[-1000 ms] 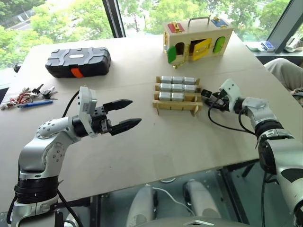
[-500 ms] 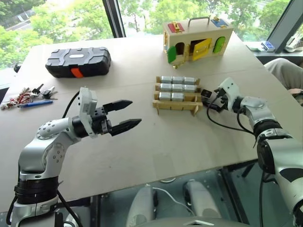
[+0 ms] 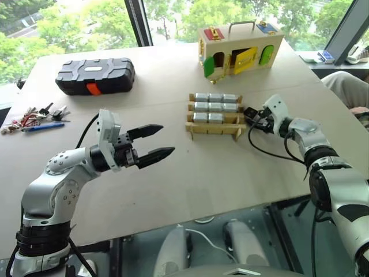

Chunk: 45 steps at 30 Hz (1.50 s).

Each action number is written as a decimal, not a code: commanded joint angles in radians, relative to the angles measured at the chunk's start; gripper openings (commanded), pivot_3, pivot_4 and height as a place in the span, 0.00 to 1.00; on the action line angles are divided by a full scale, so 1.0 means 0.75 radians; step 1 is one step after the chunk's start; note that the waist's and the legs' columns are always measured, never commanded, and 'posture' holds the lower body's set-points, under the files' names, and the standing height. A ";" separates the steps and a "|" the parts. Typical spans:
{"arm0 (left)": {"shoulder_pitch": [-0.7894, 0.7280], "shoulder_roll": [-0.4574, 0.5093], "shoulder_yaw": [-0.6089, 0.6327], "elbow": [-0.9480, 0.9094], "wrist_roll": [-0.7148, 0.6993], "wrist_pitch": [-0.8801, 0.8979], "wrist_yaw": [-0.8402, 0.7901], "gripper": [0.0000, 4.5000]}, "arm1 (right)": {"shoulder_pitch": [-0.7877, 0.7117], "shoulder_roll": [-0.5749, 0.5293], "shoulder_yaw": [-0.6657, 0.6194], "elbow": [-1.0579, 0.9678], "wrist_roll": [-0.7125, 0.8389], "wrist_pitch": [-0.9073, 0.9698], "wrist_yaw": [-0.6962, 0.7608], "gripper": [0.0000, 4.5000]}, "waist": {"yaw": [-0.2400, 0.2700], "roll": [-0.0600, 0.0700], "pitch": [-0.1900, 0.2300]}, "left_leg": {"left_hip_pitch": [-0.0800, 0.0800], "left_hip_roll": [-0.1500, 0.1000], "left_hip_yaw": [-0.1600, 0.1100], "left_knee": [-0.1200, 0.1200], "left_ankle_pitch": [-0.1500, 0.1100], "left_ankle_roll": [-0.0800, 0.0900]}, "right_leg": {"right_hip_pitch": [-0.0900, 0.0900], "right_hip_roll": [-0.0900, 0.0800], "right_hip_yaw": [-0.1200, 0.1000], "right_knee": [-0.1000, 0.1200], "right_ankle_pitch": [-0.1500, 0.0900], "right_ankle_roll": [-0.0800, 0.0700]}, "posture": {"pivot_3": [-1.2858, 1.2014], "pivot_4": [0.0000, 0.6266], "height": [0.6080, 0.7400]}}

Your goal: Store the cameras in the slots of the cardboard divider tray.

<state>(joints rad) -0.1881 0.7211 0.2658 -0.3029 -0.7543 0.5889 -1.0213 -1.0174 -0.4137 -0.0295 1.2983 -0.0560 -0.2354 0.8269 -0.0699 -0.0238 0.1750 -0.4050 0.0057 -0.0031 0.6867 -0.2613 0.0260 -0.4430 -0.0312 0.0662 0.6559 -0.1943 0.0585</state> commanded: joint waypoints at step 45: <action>-0.957 -0.590 -0.246 0.688 -0.291 0.781 0.289 0.66 | 0.931 -0.153 0.148 -2.700 0.058 0.905 -0.308 0.44 | 0.049 0.005 0.004 | 0.008 -0.001 -0.004 -0.005 0.000 -0.001 | 0.015 0.005 -0.004 -0.018 -0.001 0.002 | 0.52 0.24 1.00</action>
<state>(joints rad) -0.8734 0.2832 0.0592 0.2183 -0.9555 1.1670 -0.7904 -0.3029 -0.5351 0.0932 -0.6731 -0.0332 0.4364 0.6020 -0.0333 -0.0197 0.1778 -0.3991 0.0051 -0.0060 0.6832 -0.2612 0.0255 -0.4314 -0.0277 0.0629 0.6421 -0.1949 0.0598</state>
